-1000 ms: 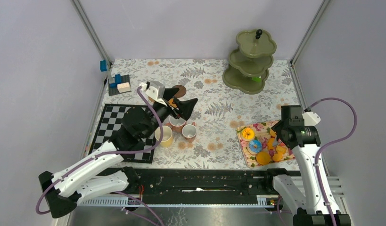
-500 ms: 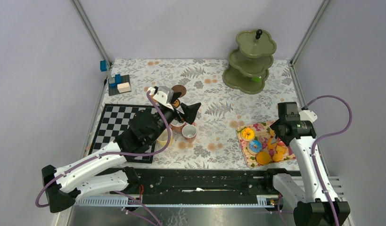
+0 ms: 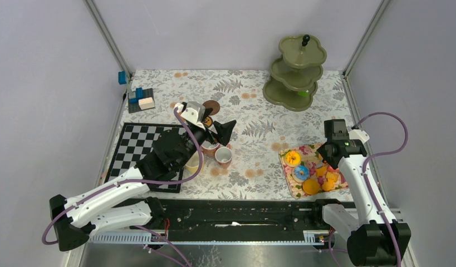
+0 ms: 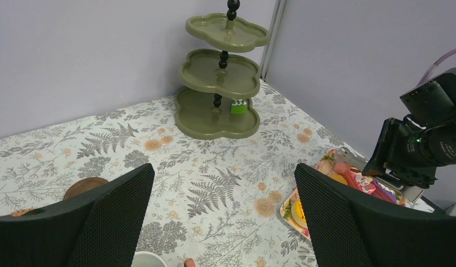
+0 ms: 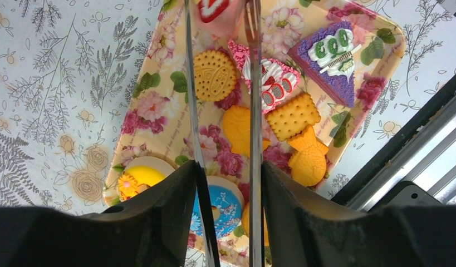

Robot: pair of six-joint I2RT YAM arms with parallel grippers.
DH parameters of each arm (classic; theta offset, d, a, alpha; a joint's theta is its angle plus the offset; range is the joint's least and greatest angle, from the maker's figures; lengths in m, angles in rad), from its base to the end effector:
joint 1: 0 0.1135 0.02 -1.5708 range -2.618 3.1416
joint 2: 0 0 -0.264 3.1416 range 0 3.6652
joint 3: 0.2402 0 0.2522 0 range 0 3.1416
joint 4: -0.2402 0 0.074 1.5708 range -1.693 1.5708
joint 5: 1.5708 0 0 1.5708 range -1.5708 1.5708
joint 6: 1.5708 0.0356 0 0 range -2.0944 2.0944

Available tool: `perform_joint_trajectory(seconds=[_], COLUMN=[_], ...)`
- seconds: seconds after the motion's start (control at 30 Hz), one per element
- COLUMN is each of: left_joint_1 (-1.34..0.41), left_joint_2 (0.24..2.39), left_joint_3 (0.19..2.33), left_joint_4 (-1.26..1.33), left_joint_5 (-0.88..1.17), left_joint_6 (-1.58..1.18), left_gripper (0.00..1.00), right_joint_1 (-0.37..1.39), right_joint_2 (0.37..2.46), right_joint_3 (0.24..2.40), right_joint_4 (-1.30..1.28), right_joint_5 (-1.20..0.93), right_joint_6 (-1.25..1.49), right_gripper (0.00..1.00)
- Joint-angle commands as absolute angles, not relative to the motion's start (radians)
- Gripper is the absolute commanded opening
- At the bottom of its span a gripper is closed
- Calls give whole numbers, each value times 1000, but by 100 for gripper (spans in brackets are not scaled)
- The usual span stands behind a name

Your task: Serve the afternoon tea

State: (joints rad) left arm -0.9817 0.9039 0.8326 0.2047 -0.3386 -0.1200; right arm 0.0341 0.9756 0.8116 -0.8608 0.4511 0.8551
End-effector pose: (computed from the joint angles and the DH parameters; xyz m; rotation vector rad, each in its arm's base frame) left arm 0.1276 -0.1696 0.3776 0.3484 1.4370 -0.6569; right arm 0.1789 -0.0094 0.2607 1.1243 2.1881 -0.2129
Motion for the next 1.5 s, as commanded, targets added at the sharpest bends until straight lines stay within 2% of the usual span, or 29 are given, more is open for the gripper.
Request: perform_joint_trajectory(seconds=[0.0, 0.33, 0.63, 0.77, 0.9, 0.97, 1.07, 1.23, 1.47], left_joint_1=[-987, -986, -987, -986, -987, -987, -987, -987, -987], left_joint_2=[902, 906, 923, 928, 961, 985, 1000, 964, 914], left_joint_3=[834, 834, 843, 851, 910, 967, 1008, 948, 881], left_joint_4=[252, 250, 242, 237, 196, 142, 100, 152, 186], left_joint_5=[-358, -353, -345, -345, -368, -360, -336, -373, -448], left_joint_6=[-99, -97, -96, -84, -81, -95, -104, -49, 31], left_gripper=[99, 99, 99, 99, 99, 99, 99, 99, 99], right_joint_1=[31, 31, 32, 32, 31, 32, 31, 32, 32], right_joint_2=[974, 919, 791, 720, 787, 821, 848, 943, 1118], right_joint_3=[807, 801, 855, 844, 852, 835, 795, 716, 732], right_joint_4=[-833, -887, -934, -761, -553, -468, -326, -78, 70], right_joint_5=[466, 461, 493, 362, 119, 61, 42, 7, 55], right_joint_6=[873, 864, 767, 619, 479, 426, 386, 335, 315], right_gripper=[48, 37, 34, 33, 33, 33, 33, 35, 35])
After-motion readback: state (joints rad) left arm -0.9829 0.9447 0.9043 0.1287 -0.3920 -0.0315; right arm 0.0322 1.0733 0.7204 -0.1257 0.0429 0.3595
